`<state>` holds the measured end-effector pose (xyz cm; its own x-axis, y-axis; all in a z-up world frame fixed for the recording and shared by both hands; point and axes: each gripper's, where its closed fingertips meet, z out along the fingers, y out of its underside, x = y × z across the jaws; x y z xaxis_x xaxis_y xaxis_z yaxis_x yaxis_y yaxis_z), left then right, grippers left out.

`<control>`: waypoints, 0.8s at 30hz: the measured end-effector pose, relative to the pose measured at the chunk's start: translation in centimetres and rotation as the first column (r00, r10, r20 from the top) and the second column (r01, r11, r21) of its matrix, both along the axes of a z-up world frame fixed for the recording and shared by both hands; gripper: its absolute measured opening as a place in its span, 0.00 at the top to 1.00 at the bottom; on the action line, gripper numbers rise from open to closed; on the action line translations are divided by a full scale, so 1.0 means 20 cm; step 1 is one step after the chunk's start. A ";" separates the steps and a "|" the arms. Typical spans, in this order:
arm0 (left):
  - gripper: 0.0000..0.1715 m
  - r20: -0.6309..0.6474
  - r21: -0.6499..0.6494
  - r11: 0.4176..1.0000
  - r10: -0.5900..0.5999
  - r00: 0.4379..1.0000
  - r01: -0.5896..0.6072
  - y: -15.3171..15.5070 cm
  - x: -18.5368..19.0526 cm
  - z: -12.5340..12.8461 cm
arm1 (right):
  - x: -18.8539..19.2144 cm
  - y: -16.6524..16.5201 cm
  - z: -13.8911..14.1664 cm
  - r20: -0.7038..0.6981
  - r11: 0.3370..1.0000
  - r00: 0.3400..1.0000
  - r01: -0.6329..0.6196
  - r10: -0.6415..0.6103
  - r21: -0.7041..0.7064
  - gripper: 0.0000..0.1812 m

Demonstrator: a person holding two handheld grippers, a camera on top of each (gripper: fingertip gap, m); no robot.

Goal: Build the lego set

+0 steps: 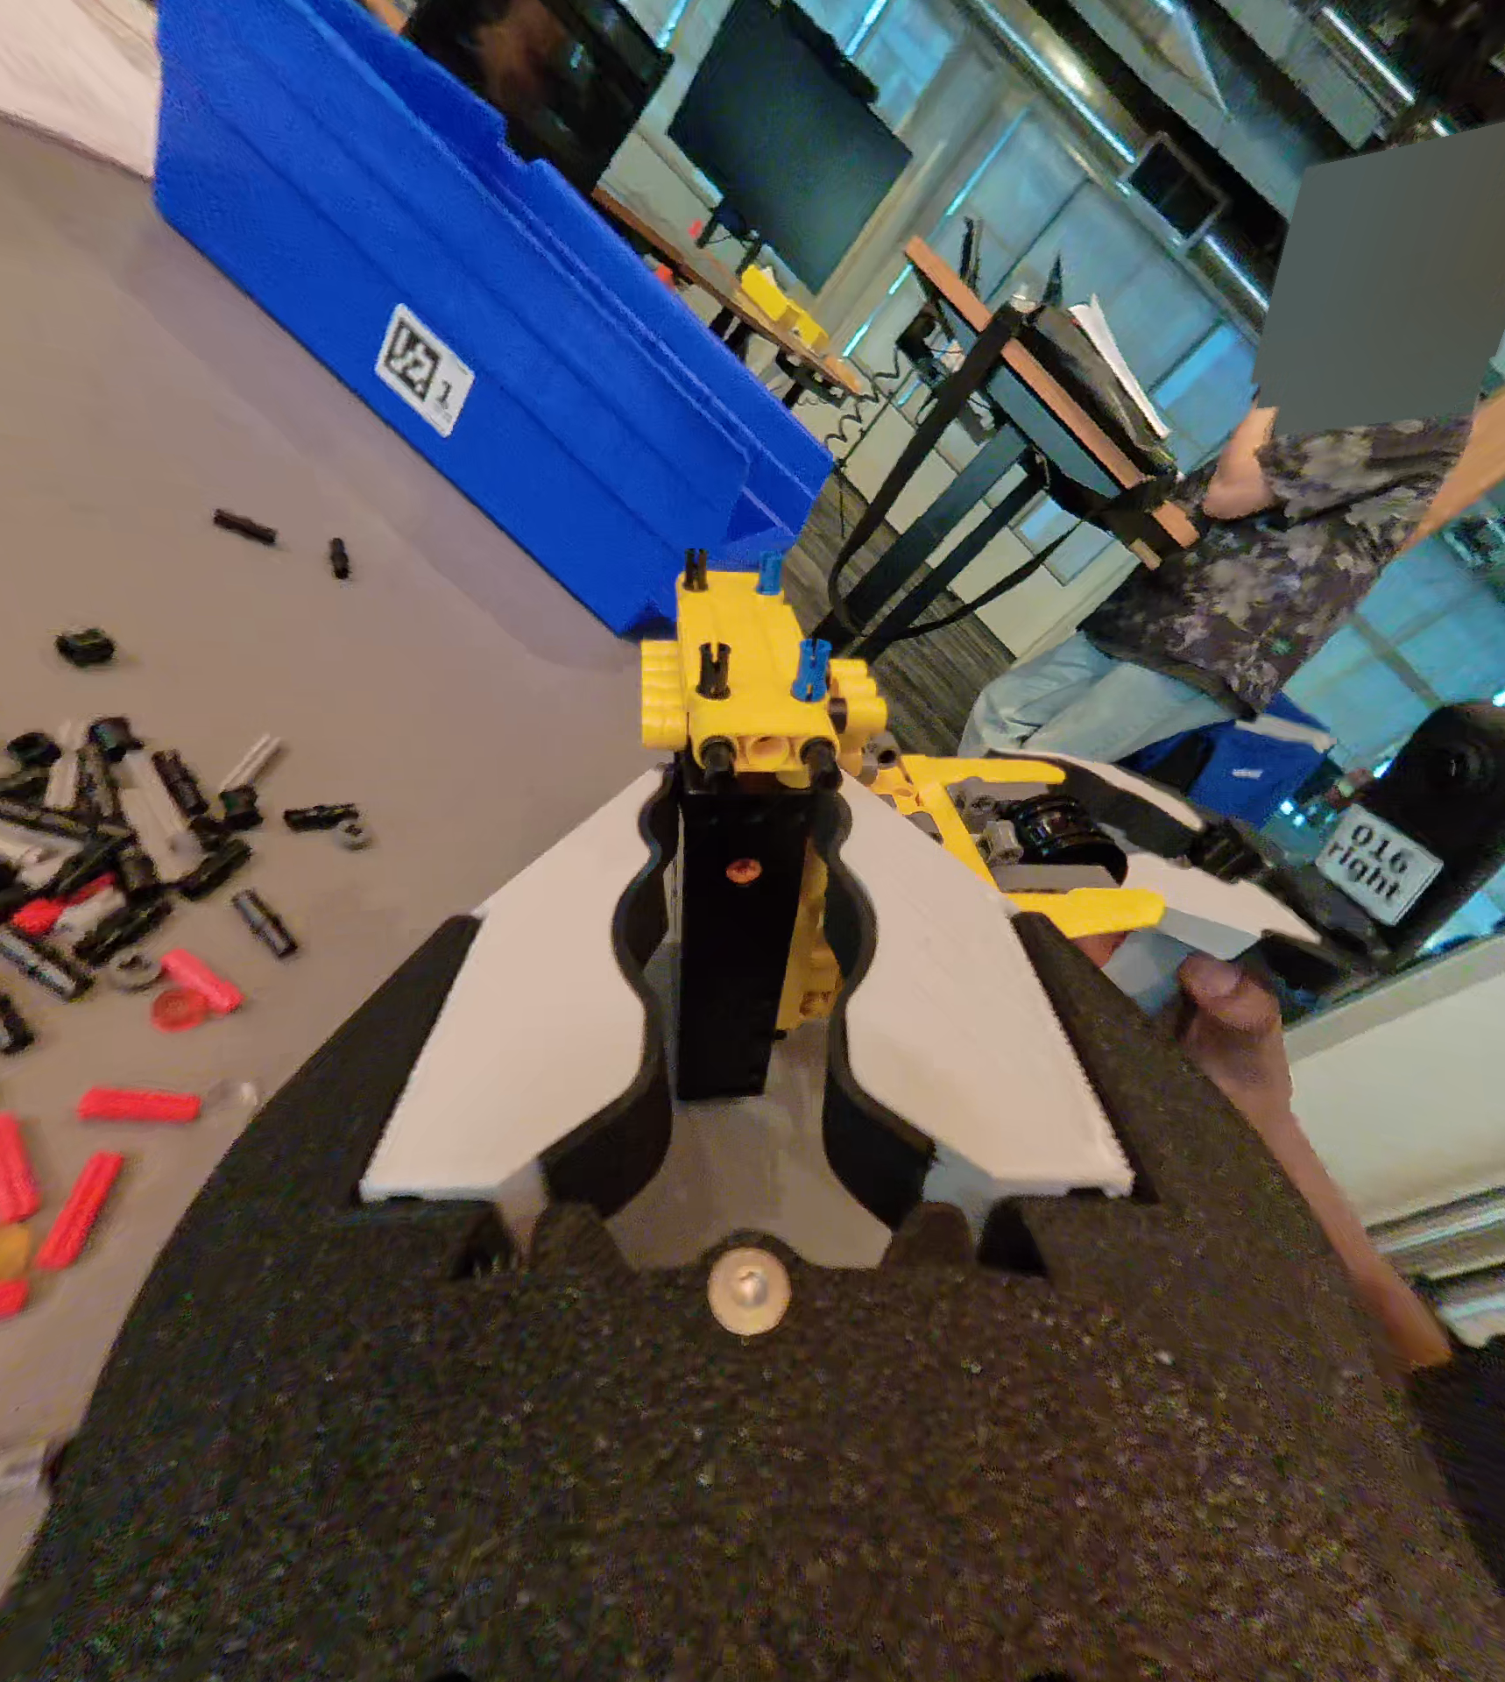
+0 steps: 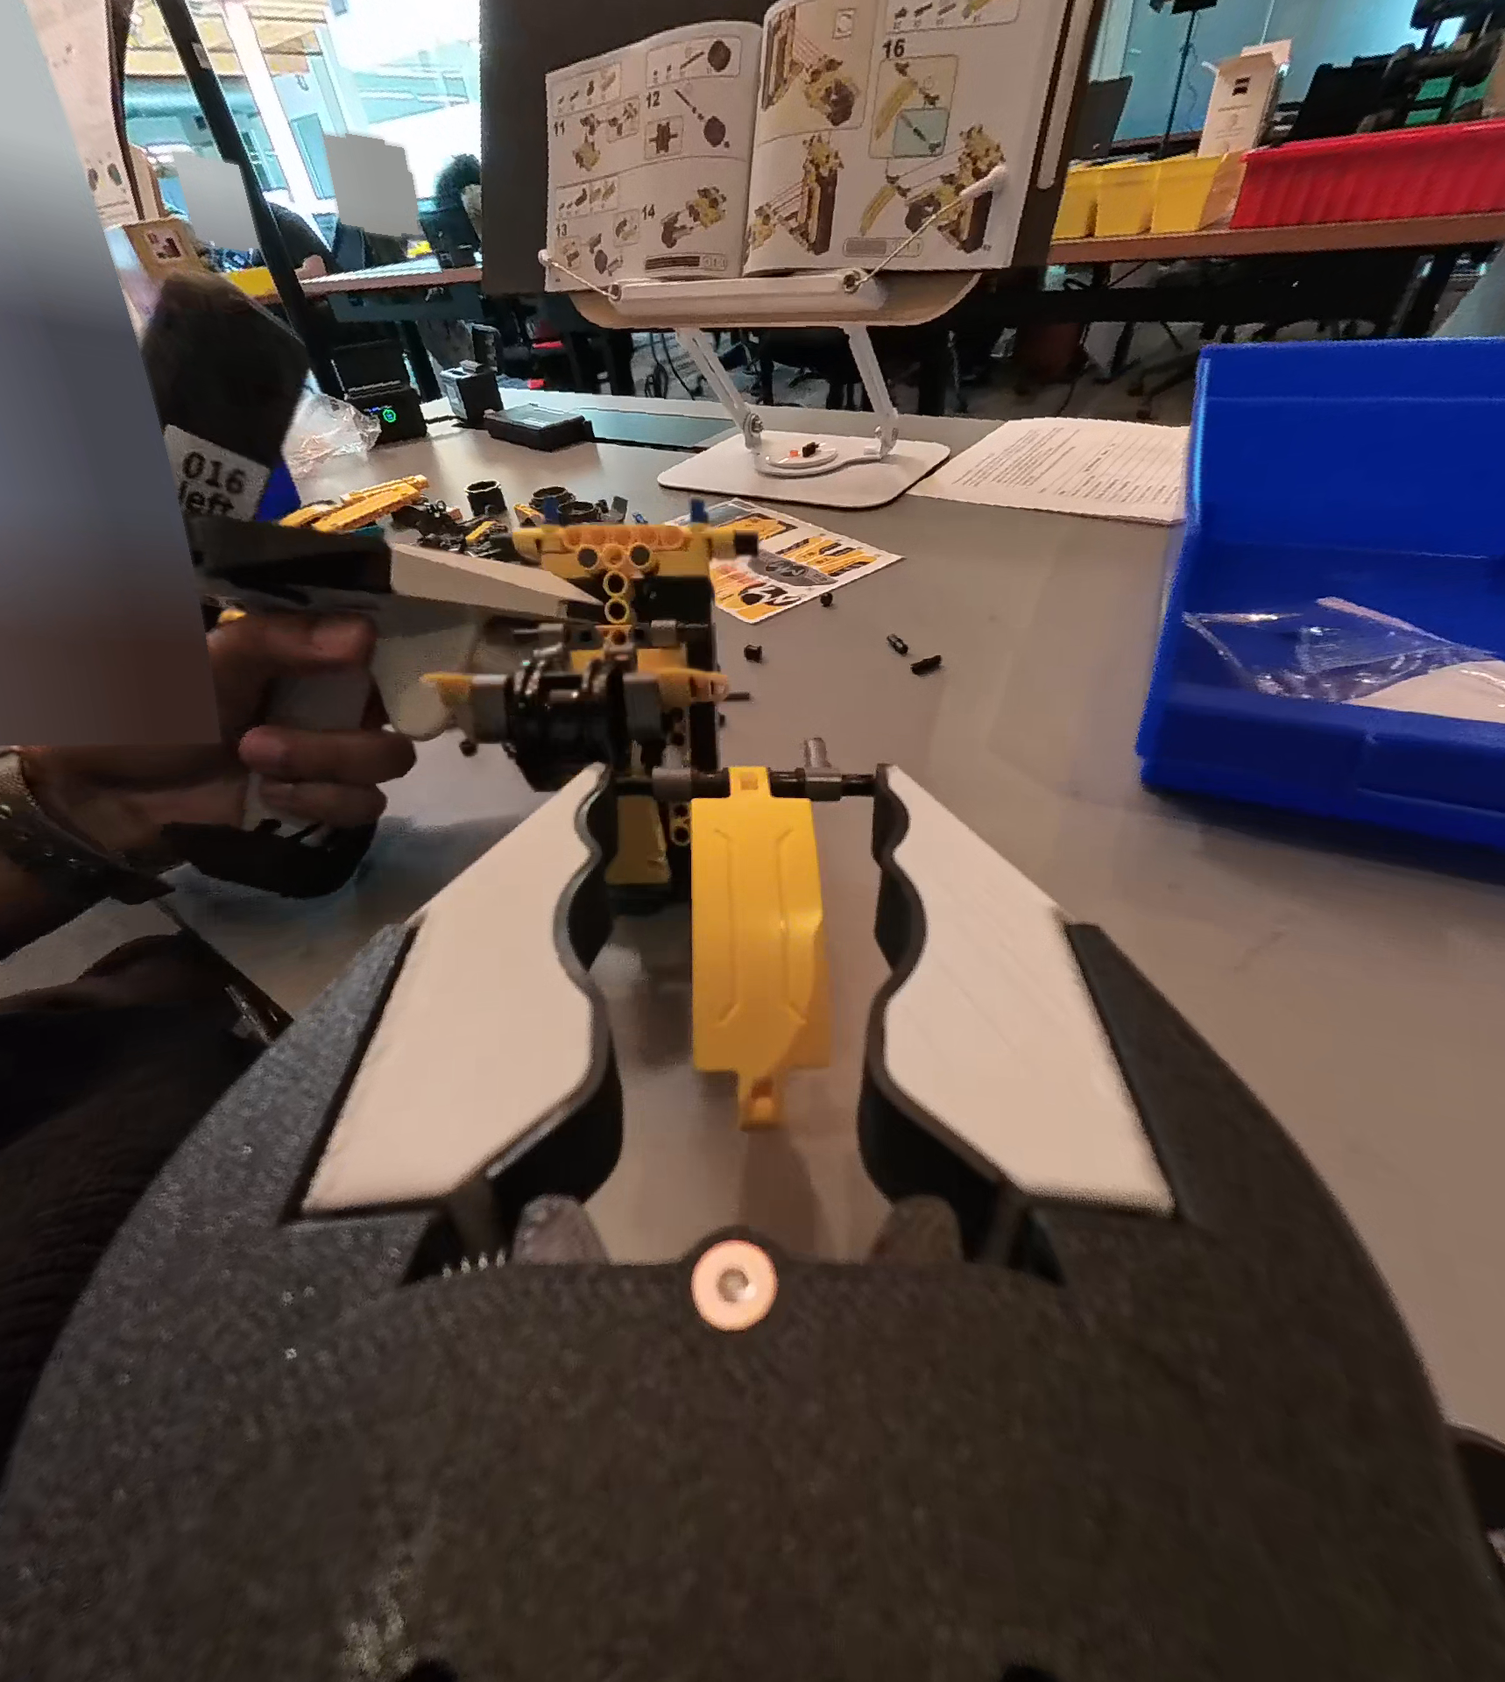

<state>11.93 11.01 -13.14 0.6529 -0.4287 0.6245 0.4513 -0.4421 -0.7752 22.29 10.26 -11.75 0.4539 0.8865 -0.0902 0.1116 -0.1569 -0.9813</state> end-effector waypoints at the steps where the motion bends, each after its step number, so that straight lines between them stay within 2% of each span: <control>1: 0.84 -0.043 0.037 0.999 -0.006 0.999 0.007 0.00 0.01 0.01 | 0.01 0.01 0.00 -0.001 1.000 1.000 0.005 -0.005 -0.003 0.69; 4: 0.84 -0.234 0.163 0.986 0.010 0.972 0.029 0.00 0.04 0.03 | 0.05 0.03 -0.01 -0.009 1.000 1.000 0.022 -0.022 -0.013 0.69; 8: 0.84 -0.520 0.298 0.946 0.046 0.853 0.130 0.00 0.09 0.03 | 0.08 0.05 -0.01 -0.048 0.999 0.998 0.030 -0.031 -0.036 0.69; 13: 0.84 -0.656 0.391 0.897 0.114 0.746 0.206 0.00 0.14 0.03 | 0.09 0.05 -0.02 -0.066 0.998 0.997 0.036 -0.038 -0.045 0.69; 15: 0.84 -0.735 0.436 0.868 0.191 0.651 0.237 -0.01 0.15 0.02 | 0.10 0.05 -0.02 -0.069 0.998 0.997 0.042 -0.044 -0.041 0.69; 17: 0.84 -0.802 0.480 0.835 0.292 0.521 0.271 -0.01 0.16 -0.01 | 0.11 0.05 -0.01 -0.075 0.998 0.996 0.045 -0.048 -0.042 0.69; 18: 0.84 -0.811 0.498 0.823 0.330 0.483 0.274 -0.01 0.16 -0.01 | 0.12 0.05 -0.01 -0.080 0.998 0.996 0.046 -0.049 -0.045 0.69; 21: 0.84 -0.788 0.474 0.847 0.287 0.545 0.240 -0.01 0.16 0.00 | 0.13 0.05 -0.01 -0.092 0.998 0.994 0.046 -0.051 -0.050 0.69; 24: 0.84 -0.791 0.477 0.850 0.305 0.530 0.222 -0.01 0.13 0.00 | 0.13 0.04 0.00 -0.096 0.998 0.994 0.044 -0.048 -0.048 0.69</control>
<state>14.51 10.89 -13.13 0.7620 -0.4330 -0.4816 -0.4930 0.0943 -0.8649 24.85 11.11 -11.84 0.4813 0.8588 -0.1757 0.0080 -0.2048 -0.9788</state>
